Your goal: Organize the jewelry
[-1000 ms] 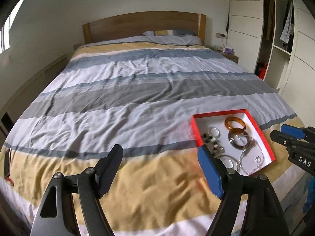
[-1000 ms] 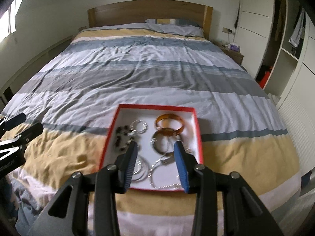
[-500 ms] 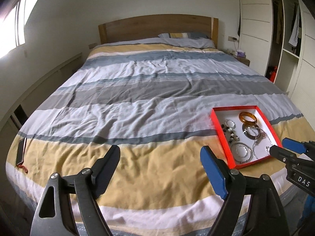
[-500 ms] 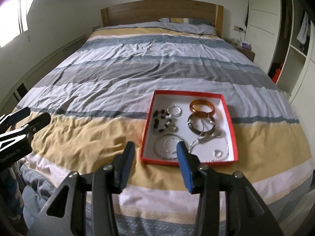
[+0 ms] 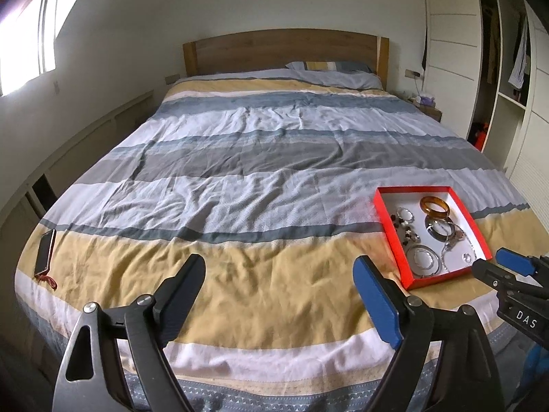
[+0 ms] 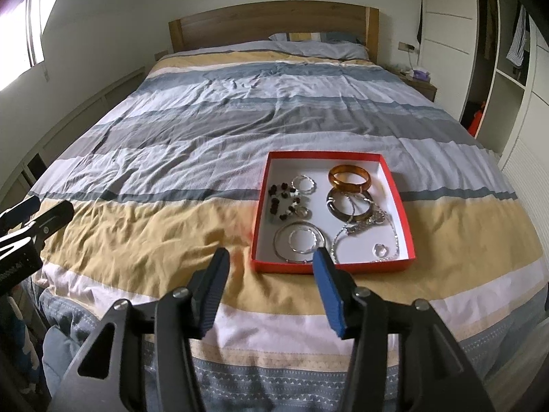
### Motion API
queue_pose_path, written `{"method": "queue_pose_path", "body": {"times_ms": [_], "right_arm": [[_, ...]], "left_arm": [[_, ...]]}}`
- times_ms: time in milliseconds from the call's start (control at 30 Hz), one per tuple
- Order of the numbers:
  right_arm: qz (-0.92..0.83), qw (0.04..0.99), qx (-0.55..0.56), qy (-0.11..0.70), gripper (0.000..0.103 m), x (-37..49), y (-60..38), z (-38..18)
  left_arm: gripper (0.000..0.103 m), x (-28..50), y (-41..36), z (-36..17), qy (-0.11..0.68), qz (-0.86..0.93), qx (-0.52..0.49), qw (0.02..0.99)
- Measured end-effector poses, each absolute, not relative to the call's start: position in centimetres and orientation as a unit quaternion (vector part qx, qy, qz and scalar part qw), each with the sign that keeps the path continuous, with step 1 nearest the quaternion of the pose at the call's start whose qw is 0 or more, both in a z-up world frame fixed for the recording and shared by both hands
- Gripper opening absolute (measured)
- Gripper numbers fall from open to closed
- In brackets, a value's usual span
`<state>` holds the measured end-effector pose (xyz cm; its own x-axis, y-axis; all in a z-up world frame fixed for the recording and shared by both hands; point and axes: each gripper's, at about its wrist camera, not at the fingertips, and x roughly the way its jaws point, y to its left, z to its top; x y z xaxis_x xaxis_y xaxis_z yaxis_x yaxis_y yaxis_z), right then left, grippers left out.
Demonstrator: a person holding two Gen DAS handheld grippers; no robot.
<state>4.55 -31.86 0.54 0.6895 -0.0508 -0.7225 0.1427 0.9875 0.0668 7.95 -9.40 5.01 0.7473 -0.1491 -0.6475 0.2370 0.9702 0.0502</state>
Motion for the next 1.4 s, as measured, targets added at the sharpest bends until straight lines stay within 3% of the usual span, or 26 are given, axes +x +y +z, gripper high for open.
{"method": "queue_pose_path", "body": {"times_ms": [500, 967, 1400], "right_arm": [[-0.052, 0.914, 0.051, 0.398, 0.064, 3.4, -31.1, 0.1], [-0.040, 0.917, 0.027, 0.395, 0.065, 3.1, -28.0, -1.0], [-0.042, 0.911, 0.020, 0.411, 0.065, 3.1, -27.2, -2.8]], "left_arm": [[0.094, 6.8, -7.4, 4.9, 0.323, -0.105, 0.053, 0.939], [0.102, 6.7, -6.2, 2.8, 0.350, -0.095, 0.064, 0.930], [0.102, 6.7, -5.6, 1.0, 0.372, -0.096, 0.064, 0.921]]}}
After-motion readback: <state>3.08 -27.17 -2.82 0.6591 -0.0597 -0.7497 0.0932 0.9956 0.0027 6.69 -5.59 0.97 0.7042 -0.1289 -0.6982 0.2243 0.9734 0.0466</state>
